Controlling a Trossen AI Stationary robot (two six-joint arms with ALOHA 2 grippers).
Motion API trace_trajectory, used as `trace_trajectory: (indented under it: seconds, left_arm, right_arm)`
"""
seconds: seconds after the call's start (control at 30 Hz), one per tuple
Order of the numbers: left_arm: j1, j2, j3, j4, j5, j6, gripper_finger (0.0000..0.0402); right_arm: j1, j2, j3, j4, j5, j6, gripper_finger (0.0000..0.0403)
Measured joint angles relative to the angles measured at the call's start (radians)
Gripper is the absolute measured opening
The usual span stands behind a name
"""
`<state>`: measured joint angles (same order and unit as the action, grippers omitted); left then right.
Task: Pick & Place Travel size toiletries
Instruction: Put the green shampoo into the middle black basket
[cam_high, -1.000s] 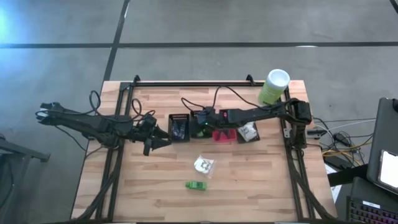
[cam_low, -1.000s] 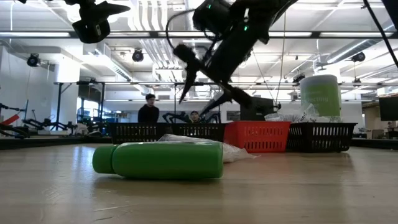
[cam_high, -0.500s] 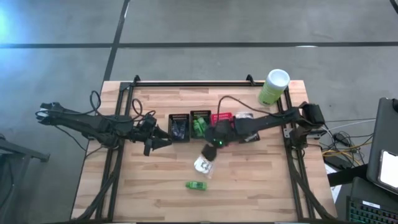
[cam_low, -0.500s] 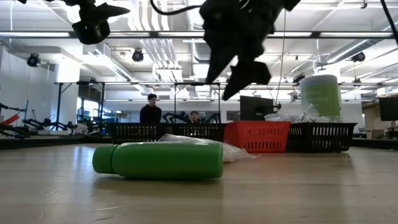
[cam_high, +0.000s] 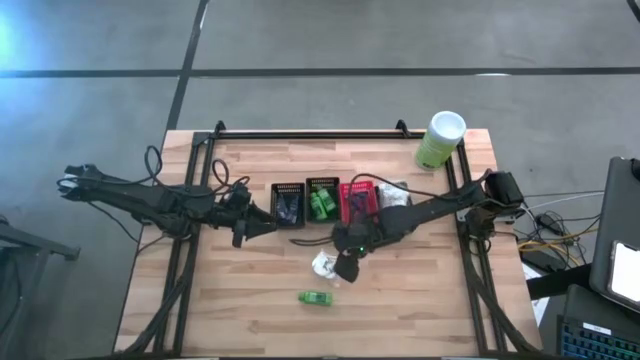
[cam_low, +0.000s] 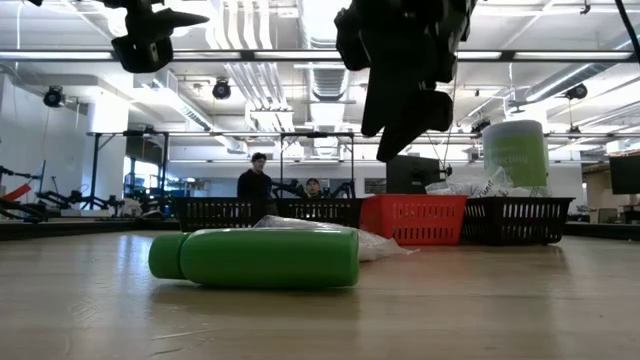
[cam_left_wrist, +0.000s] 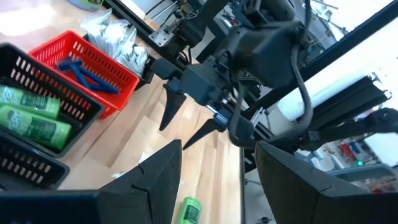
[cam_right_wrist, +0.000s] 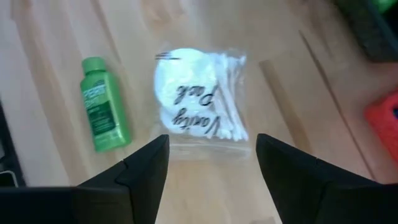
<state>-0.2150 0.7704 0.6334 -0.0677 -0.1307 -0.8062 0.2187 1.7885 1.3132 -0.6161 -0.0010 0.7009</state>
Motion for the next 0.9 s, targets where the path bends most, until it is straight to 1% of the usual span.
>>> trace_trajectory:
  seconds: [0.2,0.43,0.57,0.73,0.83,0.9]
  left_arm:
    - [0.000,0.000,0.000,0.000,0.001,-0.078,0.0209]
    - [0.000,0.000,0.000,0.000,0.001,-0.082,0.0209]
    - [0.000,0.000,0.000,0.000,0.002,-0.090,0.0209]
    - [0.000,0.000,0.000,0.000,0.002,-0.089,0.0209]
    - [0.000,0.000,0.000,0.000,0.002,-0.085,0.0209]
    - [0.000,0.000,0.000,0.000,0.002,-0.085,0.0209]
  right_arm:
    - [0.038,0.000,0.000,0.031,0.000,-0.006,0.0249]
    - [0.095,0.000,0.000,0.054,0.001,-0.005,0.0256]
    - [0.134,0.000,0.000,0.089,0.011,-0.009,0.0250]
    - [0.171,0.001,0.000,0.112,0.034,0.002,0.0236]
    - [0.184,0.001,0.000,0.151,0.090,0.009,0.0232]
    - [0.193,0.001,0.000,0.187,0.122,-0.027,0.0232]
